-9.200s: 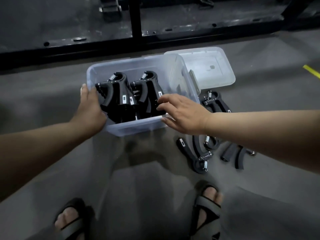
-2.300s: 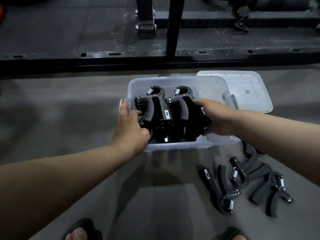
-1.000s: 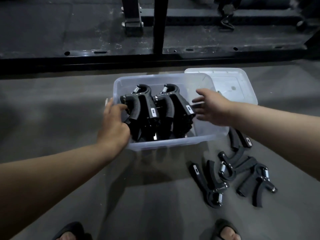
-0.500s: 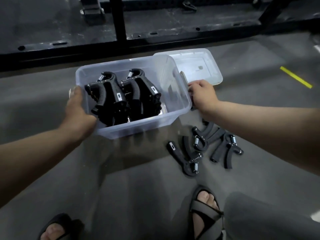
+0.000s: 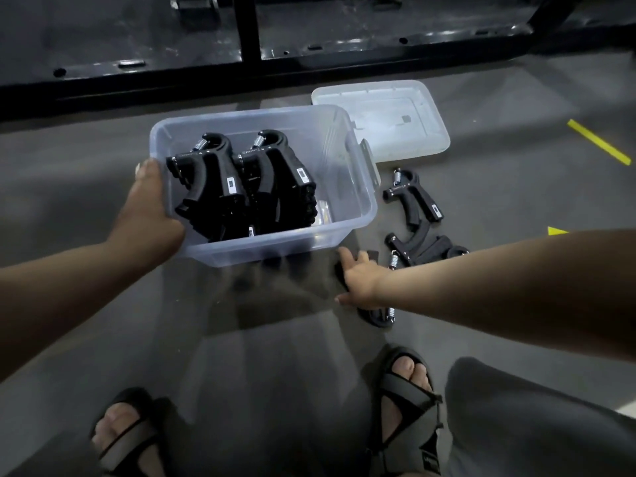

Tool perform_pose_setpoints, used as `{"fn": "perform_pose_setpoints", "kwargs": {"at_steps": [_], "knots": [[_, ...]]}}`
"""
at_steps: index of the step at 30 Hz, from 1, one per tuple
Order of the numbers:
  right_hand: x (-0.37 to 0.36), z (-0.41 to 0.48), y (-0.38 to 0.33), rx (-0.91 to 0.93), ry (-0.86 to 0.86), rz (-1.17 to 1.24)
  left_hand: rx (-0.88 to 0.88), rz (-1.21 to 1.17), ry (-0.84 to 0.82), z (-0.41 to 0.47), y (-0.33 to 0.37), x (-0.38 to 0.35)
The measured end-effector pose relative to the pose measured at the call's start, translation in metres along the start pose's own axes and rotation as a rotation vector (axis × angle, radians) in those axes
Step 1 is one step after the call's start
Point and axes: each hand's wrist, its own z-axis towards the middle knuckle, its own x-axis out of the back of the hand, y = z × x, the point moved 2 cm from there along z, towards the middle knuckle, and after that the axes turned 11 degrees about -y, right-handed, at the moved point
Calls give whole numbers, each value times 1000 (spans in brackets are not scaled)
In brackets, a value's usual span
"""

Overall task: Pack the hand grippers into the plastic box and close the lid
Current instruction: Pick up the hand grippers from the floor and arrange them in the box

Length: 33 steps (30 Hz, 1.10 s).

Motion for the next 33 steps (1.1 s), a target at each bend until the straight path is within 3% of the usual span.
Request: {"fn": "perform_pose_setpoints", "kwargs": {"at_steps": [4, 9, 11, 13, 16, 18, 22, 25, 29, 31, 33], "knots": [[5, 12, -10, 7, -29, -74, 4, -20, 0, 2, -3, 0], [2, -11, -29, 438, 72, -563, -8, -23, 24, 2, -3, -2], [-7, -22, -27, 536, 89, -653, 2, -13, 27, 4, -7, -3], [-15, -26, -21, 433, 118, -428, 0, -24, 40, 3, -5, -4], [-17, -24, -17, -148, 114, 273, -11, -47, 72, -1, 5, -3], [-19, -17, -21, -391, 14, 563, -20, -48, 63, -3, 7, -3], [-8, 1, -45, -418, 29, 469, 19, -61, 24, 0, 0, -3], [-3, 7, -56, -470, -3, 545, 34, -32, 34, 1, -2, -4], [-2, 0, -46, -355, -19, 406, 56, -28, 48, 0, -2, -5], [1, -18, -37, -214, -112, 651, 48, -41, 42, 0, -1, -5], [11, -47, -30, -24, -415, 960, 39, -52, 34, -1, -1, -4]]}}
